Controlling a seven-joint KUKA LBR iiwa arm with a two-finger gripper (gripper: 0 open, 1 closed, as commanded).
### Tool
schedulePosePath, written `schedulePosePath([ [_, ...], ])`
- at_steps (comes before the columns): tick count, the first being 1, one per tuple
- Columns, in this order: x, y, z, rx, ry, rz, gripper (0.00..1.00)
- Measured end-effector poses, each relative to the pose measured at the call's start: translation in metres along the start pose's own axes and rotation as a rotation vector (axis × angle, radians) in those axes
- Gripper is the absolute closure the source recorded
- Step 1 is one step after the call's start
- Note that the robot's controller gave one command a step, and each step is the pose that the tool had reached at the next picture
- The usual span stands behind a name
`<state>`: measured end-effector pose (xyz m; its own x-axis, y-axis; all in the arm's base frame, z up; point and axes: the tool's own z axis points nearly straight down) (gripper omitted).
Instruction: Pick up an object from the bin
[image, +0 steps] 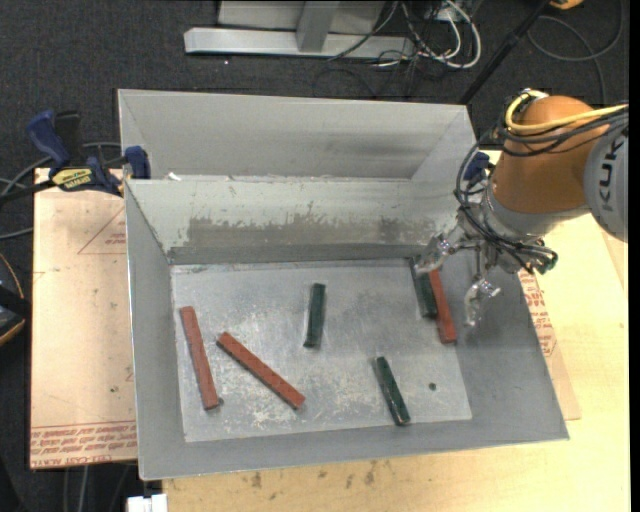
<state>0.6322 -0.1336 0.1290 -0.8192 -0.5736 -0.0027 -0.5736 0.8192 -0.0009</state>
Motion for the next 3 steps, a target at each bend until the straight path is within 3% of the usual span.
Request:
schedulePosePath([
  [1, 0.002, 0.0, 0.005, -0.001, 0.0, 0.222, 0.0],
  [2, -0.007, -0.003, 0.024, 0.001, -0.002, 0.03, 0.0],
  [3, -0.012, 0.006, 0.051, -0.001, -0.006, -0.328, 1.0],
])
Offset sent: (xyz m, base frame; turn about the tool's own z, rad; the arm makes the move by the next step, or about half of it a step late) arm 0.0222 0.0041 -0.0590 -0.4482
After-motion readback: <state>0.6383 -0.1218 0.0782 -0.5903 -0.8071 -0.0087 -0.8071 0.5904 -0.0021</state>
